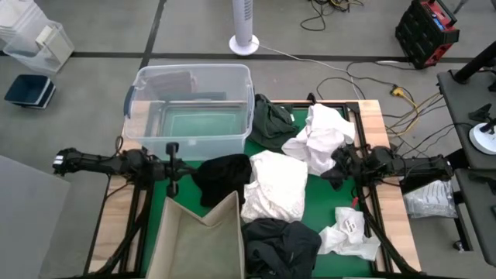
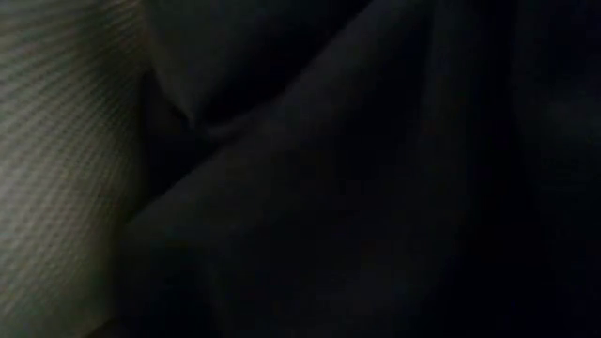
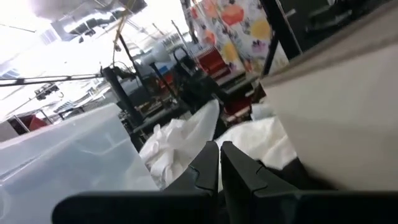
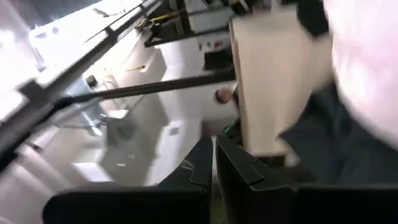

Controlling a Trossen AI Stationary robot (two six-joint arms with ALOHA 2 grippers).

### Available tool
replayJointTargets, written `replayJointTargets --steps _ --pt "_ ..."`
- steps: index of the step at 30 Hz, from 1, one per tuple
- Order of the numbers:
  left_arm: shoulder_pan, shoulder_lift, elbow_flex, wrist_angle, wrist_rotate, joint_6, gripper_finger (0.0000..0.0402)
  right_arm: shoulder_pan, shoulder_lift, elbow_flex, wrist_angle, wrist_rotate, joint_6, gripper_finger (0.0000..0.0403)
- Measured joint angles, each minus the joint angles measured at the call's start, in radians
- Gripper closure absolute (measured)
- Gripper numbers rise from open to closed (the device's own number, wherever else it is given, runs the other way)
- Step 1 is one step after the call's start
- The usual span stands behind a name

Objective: Sort clothes
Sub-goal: Put the black shirt into the transparent bin

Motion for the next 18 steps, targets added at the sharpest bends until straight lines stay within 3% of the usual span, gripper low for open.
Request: replayJointTargets --steps 3,10,15,18 --pt "0.0 0.0 0.0 0.005 0.008 -0.038 0.0402 0.0 0.0 0.0 0.008 -0.014 0.16 0.039" --pt "-0.002 0.001 0.004 0.028 0.056 -0.364 0.0402 0.0 0.0 0.0 0.008 -0.015 0.444 0.039" --pt "0.0 0.0 0.0 0.043 0.196 -0.524 0.0402 0.0 0.0 0.033 0.008 -0.016 0.568 0.039" --pt "0.0 0.0 0.0 0.048 0.201 -0.646 0.0402 0.0 0.0 0.093 0.012 -0.016 0.595 0.039"
